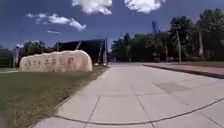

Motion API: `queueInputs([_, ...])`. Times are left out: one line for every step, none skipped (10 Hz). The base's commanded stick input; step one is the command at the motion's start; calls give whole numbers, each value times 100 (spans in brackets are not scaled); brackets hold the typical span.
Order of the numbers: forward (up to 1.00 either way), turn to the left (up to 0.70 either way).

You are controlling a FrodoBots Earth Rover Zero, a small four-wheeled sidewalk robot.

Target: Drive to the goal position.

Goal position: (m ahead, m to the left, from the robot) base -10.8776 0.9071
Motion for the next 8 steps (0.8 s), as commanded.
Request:
queueInputs([50,0])
queueInputs([50,0])
queueInputs([50,0])
queueInputs([50,0])
queueInputs([50,0])
queueInputs([50,0])
queueInputs([50,0])
queueInputs([50,0])
